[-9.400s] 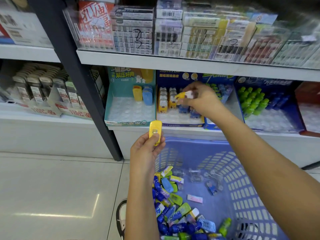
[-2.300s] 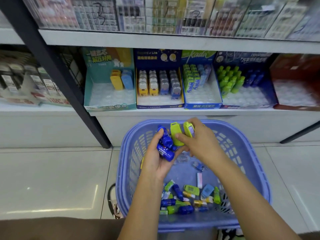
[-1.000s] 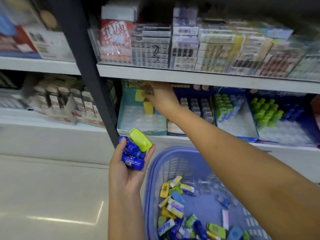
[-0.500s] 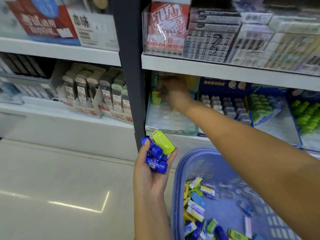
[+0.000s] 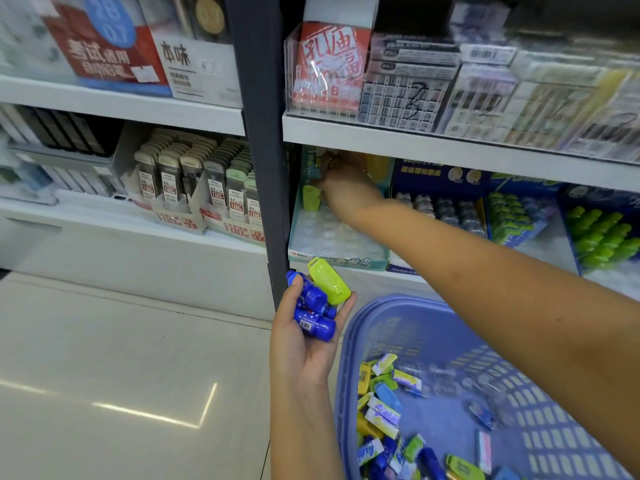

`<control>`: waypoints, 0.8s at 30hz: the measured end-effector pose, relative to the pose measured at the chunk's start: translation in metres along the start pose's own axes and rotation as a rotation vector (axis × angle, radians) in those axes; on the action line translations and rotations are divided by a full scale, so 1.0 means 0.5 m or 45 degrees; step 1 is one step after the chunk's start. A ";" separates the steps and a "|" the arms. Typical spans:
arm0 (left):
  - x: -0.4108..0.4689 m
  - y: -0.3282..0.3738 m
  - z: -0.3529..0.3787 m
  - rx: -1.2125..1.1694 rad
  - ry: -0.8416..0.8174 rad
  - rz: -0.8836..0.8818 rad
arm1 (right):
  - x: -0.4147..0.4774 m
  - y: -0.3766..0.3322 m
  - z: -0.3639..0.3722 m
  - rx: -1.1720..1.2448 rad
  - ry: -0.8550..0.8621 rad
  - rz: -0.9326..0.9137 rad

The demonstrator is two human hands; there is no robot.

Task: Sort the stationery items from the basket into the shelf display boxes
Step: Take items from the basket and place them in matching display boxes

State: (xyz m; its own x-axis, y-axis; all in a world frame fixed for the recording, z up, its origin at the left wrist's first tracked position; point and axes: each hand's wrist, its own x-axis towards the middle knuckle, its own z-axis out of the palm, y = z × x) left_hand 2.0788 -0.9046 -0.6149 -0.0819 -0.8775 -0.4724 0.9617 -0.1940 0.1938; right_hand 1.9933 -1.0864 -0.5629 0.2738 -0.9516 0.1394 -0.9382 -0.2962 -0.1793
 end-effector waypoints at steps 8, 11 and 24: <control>-0.007 -0.008 -0.002 -0.022 -0.062 0.109 | -0.285 -0.012 -0.024 1.023 -0.241 0.195; -0.013 -0.017 0.007 -0.013 -0.100 0.109 | -0.337 -0.017 -0.003 1.260 -0.175 0.231; -0.011 -0.003 0.013 0.067 0.136 0.094 | -0.138 0.028 -0.049 0.595 0.440 0.117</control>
State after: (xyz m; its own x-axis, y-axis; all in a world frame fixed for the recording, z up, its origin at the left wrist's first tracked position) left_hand 2.0762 -0.9023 -0.6069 0.0195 -0.8392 -0.5435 0.9488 -0.1558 0.2746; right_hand 1.9559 -1.0231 -0.5512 0.0372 -0.9166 0.3980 -0.7406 -0.2927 -0.6048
